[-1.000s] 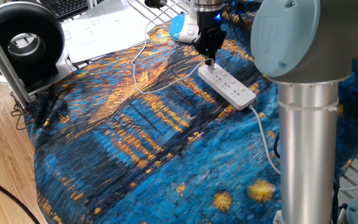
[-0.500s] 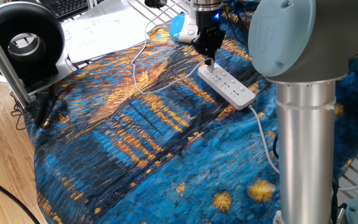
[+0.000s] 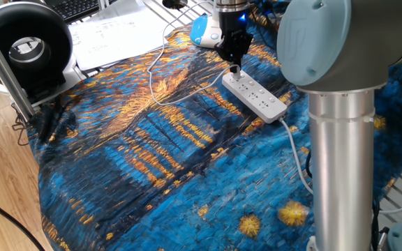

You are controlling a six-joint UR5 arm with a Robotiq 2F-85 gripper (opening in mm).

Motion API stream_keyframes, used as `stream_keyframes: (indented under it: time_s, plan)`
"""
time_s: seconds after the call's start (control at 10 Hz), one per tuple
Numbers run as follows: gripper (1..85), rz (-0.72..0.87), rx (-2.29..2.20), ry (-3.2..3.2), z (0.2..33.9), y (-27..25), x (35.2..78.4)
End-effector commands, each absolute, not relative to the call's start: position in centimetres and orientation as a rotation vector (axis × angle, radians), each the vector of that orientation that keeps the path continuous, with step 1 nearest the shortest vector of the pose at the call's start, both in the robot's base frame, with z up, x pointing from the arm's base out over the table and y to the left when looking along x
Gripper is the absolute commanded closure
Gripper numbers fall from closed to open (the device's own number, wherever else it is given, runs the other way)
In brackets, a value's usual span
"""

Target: Plug in the power cord of the desk lamp, turn on the socket, and light up the desk lamp

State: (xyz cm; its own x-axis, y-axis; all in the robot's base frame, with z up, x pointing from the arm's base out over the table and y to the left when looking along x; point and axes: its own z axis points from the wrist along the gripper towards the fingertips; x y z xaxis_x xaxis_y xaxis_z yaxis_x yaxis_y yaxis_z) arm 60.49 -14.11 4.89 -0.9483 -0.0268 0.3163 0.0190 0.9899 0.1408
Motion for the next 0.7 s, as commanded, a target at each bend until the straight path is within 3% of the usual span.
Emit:
stream_keyframes:
  time_s: [0.0, 0.6]
  plan:
    - [84.3, -0.206, 0.006, -2.825, 4.6, -14.0, 61.1]
    - [84.3, -0.153, 0.004, -2.853, 4.1, -14.0, 62.5]
